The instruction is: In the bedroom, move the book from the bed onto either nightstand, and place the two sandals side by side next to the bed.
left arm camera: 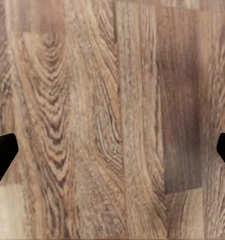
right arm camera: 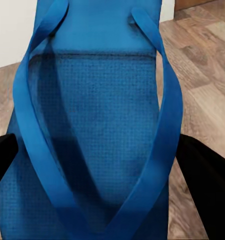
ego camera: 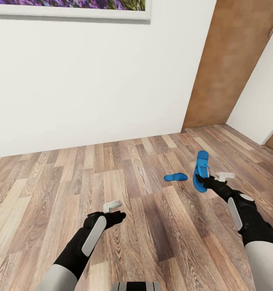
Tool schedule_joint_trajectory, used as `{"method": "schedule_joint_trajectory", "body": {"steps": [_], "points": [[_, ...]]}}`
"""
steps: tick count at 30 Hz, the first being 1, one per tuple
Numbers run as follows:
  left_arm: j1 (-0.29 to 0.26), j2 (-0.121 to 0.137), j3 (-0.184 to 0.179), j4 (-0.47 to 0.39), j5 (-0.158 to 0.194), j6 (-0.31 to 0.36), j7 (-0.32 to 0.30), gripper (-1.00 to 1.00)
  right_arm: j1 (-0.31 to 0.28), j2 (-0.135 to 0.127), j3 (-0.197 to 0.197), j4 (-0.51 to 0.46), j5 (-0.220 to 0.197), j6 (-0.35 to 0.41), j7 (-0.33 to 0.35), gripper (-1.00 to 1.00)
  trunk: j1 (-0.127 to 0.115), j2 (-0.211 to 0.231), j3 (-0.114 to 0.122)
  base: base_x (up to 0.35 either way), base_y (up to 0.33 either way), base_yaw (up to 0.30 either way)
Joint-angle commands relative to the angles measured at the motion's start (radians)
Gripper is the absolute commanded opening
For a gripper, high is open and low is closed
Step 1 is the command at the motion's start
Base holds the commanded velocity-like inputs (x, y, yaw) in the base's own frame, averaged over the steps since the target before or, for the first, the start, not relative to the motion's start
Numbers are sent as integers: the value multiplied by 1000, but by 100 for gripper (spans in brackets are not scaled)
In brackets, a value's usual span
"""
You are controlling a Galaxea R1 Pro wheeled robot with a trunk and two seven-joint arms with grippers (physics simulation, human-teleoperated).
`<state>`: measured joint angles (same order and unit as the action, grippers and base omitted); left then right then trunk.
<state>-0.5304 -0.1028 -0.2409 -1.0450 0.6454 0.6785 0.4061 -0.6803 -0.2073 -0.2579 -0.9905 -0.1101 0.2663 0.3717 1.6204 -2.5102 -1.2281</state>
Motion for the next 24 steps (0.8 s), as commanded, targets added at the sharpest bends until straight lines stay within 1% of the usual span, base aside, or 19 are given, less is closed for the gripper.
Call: {"method": "schedule_joint_trajectory", "body": {"steps": [1, 2, 4, 7, 8, 9, 15, 16, 24], "points": [[0, 0, -1, 1, 10, -1, 10, 100, 0, 3, -1, -3, -4, 9, -11, -100, -1, 0, 3, 0, 0, -240], [0, 0, -1, 2, 11, -3, 10, 100, 0, 5, -1, -5, 4, 10, -25, -100, -1, 0, 7, 0, 0, -245], [0, -1, -1, 14, 11, -9, 10, 100, 1, 12, 1, -13, 46, 18, -81, -100, -2, 1, 15, 0, 0, -257], [0, -1, -1, 20, 11, -10, 10, 100, 1, 13, 1, -20, 55, 46, -91, -100, -3, 1, 26, 0, 0, -263], [0, -1, -1, 26, 10, -10, 10, 100, 1, 14, 2, -25, 61, 118, -98, -100, -4, 2, 30, 0, 0, -265], [-1, -4, 1, 42, 11, -16, 8, 100, 1, 14, 2, -28, 64, 153, -102, -100, -4, 2, 34, 0, 0, -266], [-2, -5, 14, 64, 12, -52, 7, 100, 1, 15, 2, -28, 65, 157, -103, -100, -7, 3, 57, 0, 0, -266], [-9, -6, 20, 107, 24, -79, 4, 100, 1, 17, 2, -28, 65, 162, -104, -100, -7, 3, 61, 0, 0, -266], [-11, -5, 20, 116, 42, -85, 2, 100, 1, 18, 3, -26, 66, 163, -105, -100, -11, 5, 92, 0, 0, -266]]}}
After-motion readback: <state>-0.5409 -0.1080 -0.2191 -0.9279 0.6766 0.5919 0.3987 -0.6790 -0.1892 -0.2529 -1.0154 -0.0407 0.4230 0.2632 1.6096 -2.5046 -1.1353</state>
